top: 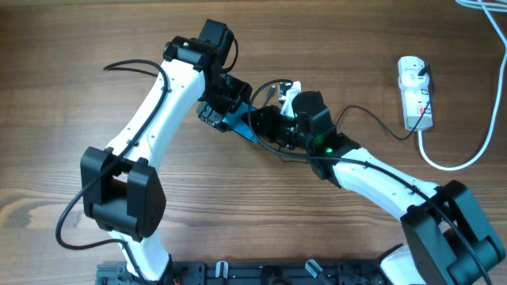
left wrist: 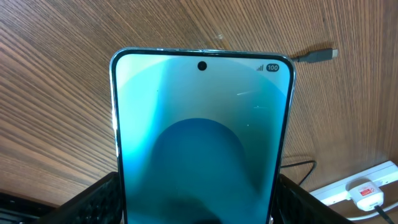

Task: Plug charger to phone and switch on socket
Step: 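Grasp the phone's edge with the right gripper beside the left gripper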

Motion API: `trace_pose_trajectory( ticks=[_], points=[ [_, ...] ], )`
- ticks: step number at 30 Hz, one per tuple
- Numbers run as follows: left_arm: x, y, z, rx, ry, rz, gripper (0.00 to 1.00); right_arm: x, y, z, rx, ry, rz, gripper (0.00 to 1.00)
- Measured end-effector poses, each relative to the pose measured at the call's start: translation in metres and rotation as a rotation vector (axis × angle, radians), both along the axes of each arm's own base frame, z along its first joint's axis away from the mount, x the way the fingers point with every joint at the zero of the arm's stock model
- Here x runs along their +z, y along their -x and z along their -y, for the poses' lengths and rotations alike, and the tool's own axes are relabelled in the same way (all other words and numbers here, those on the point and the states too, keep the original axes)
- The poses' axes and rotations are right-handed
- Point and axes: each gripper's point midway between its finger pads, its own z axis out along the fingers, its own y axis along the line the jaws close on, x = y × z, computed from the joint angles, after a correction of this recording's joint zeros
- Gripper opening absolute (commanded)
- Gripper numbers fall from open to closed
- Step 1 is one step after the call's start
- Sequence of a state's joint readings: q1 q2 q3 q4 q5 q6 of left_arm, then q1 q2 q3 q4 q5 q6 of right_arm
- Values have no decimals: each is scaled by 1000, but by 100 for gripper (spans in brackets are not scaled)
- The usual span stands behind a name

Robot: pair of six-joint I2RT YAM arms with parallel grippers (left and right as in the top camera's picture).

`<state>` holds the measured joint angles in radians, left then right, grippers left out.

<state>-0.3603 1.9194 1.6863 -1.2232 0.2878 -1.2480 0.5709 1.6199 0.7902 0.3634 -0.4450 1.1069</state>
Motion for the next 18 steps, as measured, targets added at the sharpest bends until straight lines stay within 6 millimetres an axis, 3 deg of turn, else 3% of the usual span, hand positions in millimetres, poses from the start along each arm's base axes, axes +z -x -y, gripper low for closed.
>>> trace_pose_trajectory(
  ticks=[1, 10, 18],
  points=[
    [0, 0, 0, 0, 0, 0, 43, 0, 0, 0, 0, 0, 0, 4],
    [0, 0, 0, 9, -1, -3, 99, 0, 1, -1, 6, -1, 3, 4],
    [1, 0, 0, 13, 1, -3, 100, 0, 5, -3, 31, -3, 1, 4]
  ],
)
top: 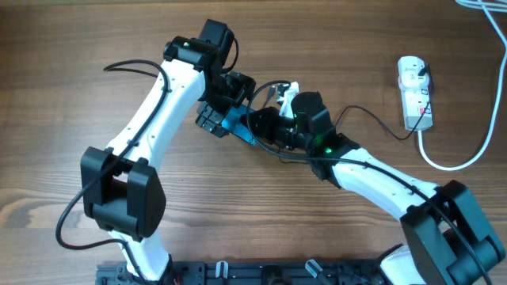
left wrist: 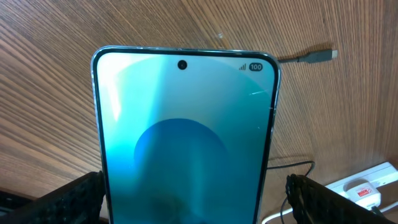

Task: Plug charger to phone and switch on socket
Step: 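Grasp the phone's edge with the right gripper beside the left gripper, then open the left gripper and pull the phone away with the right gripper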

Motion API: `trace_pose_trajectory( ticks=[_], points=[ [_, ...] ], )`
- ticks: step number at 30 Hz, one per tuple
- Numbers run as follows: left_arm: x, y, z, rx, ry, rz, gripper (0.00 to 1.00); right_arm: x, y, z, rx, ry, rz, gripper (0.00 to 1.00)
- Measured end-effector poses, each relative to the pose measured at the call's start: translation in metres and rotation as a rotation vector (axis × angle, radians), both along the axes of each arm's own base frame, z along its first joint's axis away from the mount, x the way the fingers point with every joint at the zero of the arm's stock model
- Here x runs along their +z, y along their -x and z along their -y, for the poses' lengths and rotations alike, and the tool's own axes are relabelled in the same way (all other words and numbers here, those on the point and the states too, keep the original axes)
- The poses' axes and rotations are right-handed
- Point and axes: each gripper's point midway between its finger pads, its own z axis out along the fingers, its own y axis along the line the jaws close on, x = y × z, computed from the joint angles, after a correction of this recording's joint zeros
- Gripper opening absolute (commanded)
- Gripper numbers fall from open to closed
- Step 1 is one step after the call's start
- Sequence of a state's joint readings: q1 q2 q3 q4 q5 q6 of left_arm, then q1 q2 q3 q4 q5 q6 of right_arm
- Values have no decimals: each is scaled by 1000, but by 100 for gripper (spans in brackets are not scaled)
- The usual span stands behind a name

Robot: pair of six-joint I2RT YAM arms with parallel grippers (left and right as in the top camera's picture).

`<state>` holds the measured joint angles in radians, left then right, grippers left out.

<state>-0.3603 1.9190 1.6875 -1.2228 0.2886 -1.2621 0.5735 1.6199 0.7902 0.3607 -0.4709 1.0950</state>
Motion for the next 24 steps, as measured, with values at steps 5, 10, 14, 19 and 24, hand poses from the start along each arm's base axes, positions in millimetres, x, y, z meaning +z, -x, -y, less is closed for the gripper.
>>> trace_pose_trajectory(
  ticks=[5, 10, 14, 19, 24],
  points=[
    [5, -18, 10, -76, 49, 101, 100, 2, -11, 15, -7, -12, 4, 4],
    [27, -52, 28, -241, 243, 294, 100, 2, -27, 50, -11, -33, -8, 4],
    [37, -59, 22, -254, 328, 324, 100, 7, -30, 61, 6, -62, -5, 4],
    [61, -64, 32, -416, 495, 455, 100, 33, -41, 88, 41, -168, 48, 4],
    [89, -58, 35, -512, 687, 537, 100, 77, -50, 147, -21, -230, 128, 4]
  ],
)
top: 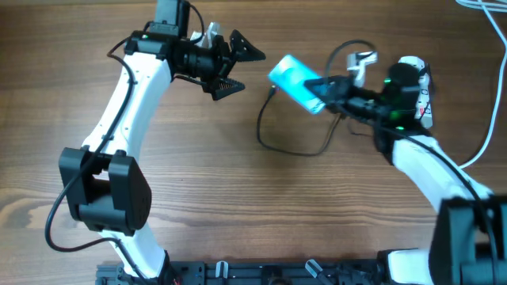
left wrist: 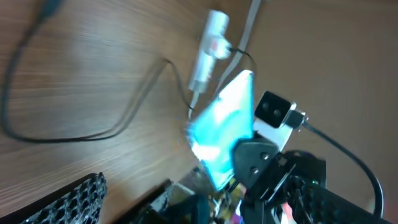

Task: Plug charger to phone and switch on socket
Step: 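Open the left gripper and pull the phone away with the right gripper, then hand the phone back into the left gripper from the right gripper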

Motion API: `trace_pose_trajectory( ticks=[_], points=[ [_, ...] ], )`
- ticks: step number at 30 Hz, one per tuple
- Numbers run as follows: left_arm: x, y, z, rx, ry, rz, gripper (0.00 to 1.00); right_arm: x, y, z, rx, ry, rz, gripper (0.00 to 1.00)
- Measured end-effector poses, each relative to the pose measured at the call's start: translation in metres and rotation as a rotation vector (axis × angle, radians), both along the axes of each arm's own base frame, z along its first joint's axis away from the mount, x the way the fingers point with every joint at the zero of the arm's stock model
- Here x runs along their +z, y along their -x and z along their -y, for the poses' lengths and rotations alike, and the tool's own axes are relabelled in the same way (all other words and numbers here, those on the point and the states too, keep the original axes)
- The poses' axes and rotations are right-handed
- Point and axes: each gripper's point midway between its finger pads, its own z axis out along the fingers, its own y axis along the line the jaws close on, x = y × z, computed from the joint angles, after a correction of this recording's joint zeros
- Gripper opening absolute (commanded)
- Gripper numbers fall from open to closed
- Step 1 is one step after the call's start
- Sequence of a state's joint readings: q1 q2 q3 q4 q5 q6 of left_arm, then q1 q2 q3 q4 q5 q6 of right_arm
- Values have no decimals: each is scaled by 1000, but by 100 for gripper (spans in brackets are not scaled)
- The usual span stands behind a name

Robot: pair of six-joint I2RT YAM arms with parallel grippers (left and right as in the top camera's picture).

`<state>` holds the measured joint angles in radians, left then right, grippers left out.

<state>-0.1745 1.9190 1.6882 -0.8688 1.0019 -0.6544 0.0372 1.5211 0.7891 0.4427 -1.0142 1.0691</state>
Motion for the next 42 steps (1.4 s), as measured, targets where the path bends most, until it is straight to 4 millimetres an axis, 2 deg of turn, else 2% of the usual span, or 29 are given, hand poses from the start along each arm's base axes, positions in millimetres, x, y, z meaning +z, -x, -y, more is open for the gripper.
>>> trace_pose_trajectory(
  ticks=[1, 2, 3, 5, 7, 9, 10, 12, 14, 15, 19, 23, 27, 30, 36, 42],
  points=[
    [6, 2, 1, -26, 35, 18, 100, 23, 7, 8, -8, -6, 61, 4],
    [9, 4, 3, -44, 53, 31, 100, 34, 11, 12, -14, -8, 94, 4],
    [12, 6, 5, -68, 76, 50, 100, 51, 26, 20, -26, -9, 153, 4],
    [21, 11, 9, -117, 128, 90, 100, 59, 57, 35, -70, -9, 204, 4],
    [26, 14, 10, -142, 156, 112, 100, 39, 76, 42, -125, -20, 177, 4],
    [28, 15, 11, -154, 170, 125, 100, 4, 90, 42, -192, -58, 89, 4],
    [29, 16, 12, -161, 175, 132, 100, -3, 90, 43, -219, -73, 56, 4],
    [29, 18, 15, -180, 178, 155, 100, 2, 86, 41, -267, -110, 64, 4],
    [30, 24, 25, -221, 181, 183, 100, 26, 80, 29, -307, -194, 104, 4],
    [29, 28, 31, -239, 179, 190, 100, 29, 77, 26, -329, -227, 87, 4],
    [26, 38, 49, -284, 163, 202, 95, 24, 58, 15, -478, -349, -16, 4],
    [27, 33, 49, -271, 157, 214, 83, 13, 39, 4, -596, -385, -85, 4],
    [27, 32, 49, -267, 155, 217, 79, 22, 17, -8, -630, -405, -91, 4],
    [27, 32, 49, -267, 155, 217, 76, 30, 3, -26, -606, -416, -94, 5],
    [24, 27, 48, -235, 130, 193, 71, 26, 4, -40, -580, -400, -119, 4],
    [29, 10, 50, -180, 126, 214, 56, 24, 5, -43, -567, -411, -142, 4]
  ],
)
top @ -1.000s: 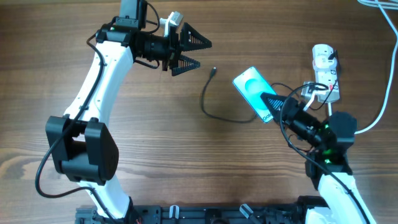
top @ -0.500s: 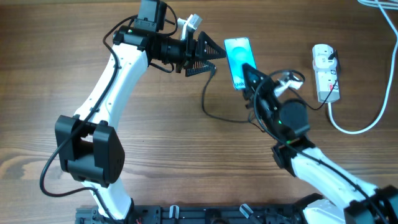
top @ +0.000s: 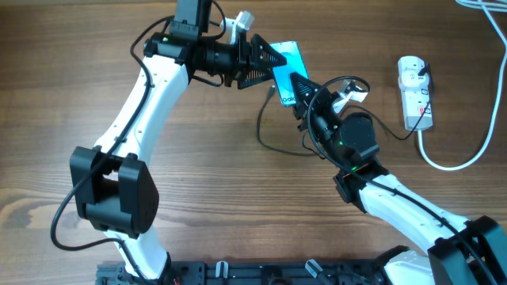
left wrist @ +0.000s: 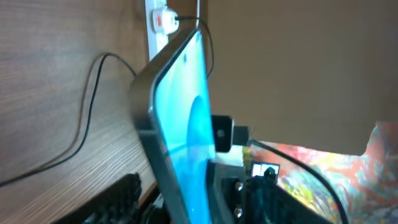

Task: Plug charger to phone and switch on socket
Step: 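Hand the phone back into the left gripper from the right gripper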

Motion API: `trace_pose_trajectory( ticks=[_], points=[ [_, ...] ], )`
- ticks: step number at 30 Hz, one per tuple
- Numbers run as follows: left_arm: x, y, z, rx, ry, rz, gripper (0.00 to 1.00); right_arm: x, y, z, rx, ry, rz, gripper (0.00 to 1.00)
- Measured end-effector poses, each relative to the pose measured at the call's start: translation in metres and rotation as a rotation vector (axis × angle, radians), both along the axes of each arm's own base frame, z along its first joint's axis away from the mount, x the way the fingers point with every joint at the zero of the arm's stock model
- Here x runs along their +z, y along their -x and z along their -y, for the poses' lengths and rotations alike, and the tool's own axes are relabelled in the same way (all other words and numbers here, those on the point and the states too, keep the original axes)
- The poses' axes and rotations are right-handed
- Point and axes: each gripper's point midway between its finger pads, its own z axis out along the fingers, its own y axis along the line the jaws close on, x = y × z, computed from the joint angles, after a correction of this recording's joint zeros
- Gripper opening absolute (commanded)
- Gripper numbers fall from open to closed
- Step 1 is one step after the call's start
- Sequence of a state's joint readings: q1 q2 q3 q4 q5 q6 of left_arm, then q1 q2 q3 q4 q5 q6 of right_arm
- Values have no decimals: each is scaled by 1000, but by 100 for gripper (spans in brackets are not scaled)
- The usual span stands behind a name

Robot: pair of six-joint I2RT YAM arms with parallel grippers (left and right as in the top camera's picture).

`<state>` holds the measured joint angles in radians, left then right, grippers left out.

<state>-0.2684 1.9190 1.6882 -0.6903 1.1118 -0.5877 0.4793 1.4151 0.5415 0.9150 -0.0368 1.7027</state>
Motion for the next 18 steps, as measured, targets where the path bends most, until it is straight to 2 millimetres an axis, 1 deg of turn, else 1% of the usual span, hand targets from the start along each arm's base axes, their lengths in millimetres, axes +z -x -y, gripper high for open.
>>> trace_pose_trajectory(
  ticks=[4, 7, 9, 13, 18],
  points=[
    [1, -6, 0, 35, -3, -22, 48, 0, 2, -4, 28, -26, -16, 4],
    [-1, -7, 2, 48, -18, -35, 46, 0, 4, -6, 43, -42, -26, 4],
    [-2, -5, 7, 43, -23, -33, 43, 0, 4, -7, 51, -51, -32, 4],
    [-6, 1, 20, 39, -49, -41, 41, 0, 6, -10, 63, -63, -40, 4],
    [-8, -1, 20, 58, -61, -52, 34, 0, 8, -13, 74, -64, -41, 4]
  ],
)
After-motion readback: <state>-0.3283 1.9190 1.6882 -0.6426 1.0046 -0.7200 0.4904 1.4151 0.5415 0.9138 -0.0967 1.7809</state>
